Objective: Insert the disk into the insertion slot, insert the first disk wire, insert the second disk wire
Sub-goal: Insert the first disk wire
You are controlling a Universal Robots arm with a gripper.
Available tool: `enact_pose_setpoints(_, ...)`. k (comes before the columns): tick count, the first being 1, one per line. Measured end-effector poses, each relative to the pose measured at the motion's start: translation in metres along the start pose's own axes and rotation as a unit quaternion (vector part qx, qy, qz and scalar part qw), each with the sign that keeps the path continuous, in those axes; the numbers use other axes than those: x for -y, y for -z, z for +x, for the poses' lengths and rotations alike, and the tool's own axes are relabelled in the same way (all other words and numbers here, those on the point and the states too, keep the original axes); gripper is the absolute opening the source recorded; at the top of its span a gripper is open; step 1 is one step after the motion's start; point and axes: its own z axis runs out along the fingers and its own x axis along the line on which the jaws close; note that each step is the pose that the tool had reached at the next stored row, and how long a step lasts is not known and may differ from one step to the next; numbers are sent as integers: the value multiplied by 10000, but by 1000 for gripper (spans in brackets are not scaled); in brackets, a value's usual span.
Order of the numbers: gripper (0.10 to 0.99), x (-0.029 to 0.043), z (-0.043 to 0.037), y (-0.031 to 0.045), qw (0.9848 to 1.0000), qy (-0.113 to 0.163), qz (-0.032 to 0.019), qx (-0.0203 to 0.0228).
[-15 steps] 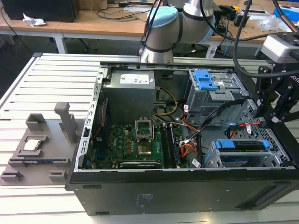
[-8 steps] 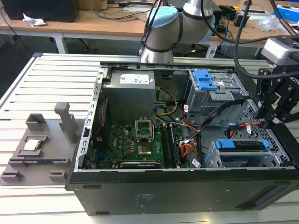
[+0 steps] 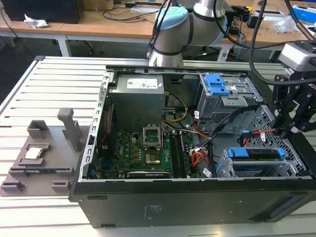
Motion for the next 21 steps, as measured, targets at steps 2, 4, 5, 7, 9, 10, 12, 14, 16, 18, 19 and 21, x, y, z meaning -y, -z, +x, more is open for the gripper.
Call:
enact_pose_setpoints(2,345,0,0,0,10000,2,0,0)
enact_pose_setpoints(4,282,0,0,0,10000,4,1,0)
enact_pose_setpoints(5,282,0,0,0,10000,5,0,-1)
enact_pose_setpoints(7,173,0,0,1,10000,8,1,-1)
enact_pose_setpoints(9,173,0,0,0,10000,10,1,0)
enact_pose_setpoints(10,173,0,0,0,10000,11,1,-1)
enact_pose_setpoints(12,173,0,0,0,10000,13,1,-1)
enact_pose_setpoints(14,173,0,0,0,10000,13,1,-1)
enact_pose_setpoints(16,173,0,1,9,10000,14,2,2)
enact_pose_setpoints(18,173,-4,7,84,10000,13,1,0)
enact_pose_setpoints(19,173,-6,9,114,10000,13,1,-1)
enact_pose_setpoints(21,173,-8,12,147,10000,13,1,-1)
